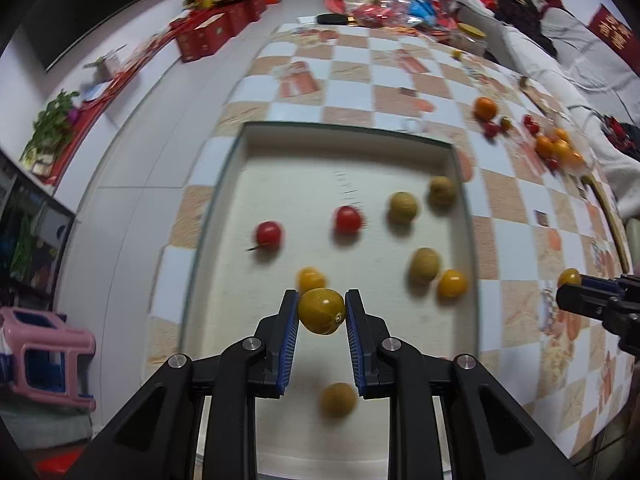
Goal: Organize fruits
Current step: 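Carry both yellow tomatoes into the cream tray and open both tools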
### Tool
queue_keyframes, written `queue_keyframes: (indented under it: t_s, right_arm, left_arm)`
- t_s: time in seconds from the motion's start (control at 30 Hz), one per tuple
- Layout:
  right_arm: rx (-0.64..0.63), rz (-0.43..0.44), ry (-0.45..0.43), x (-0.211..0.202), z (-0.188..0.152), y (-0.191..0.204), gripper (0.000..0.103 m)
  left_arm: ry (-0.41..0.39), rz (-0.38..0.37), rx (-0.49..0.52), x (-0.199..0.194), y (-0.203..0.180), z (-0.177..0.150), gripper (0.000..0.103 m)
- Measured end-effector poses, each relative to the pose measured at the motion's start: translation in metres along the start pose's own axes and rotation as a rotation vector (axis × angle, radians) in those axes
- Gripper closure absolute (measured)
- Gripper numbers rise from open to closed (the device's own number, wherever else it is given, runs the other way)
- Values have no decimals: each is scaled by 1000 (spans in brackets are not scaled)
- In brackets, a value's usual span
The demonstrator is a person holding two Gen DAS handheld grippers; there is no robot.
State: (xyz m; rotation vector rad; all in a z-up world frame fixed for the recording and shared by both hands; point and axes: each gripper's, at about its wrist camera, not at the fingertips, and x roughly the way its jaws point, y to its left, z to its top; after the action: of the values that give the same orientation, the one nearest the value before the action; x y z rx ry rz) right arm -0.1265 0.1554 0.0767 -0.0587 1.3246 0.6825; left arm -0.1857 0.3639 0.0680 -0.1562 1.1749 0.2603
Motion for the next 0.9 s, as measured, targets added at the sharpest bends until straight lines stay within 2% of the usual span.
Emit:
queue_keyframes:
  t_s: [0.1,0.27,0.63,0.9]
  right_arm:
    - [-28,23,16,13,15,17,80]
    - [-61,44,38,37,38,40,80]
    - [-160,22,80,83,66,77,80]
    - [-241,-22,157,115,66,90,79]
  left_arm:
    - [3,32,-39,9,22,-1,78]
    - [13,44,-66,23,37,0,78]
    - [49,56,-49,45,42,2,78]
    - [75,66,-1,53,35,-3,78]
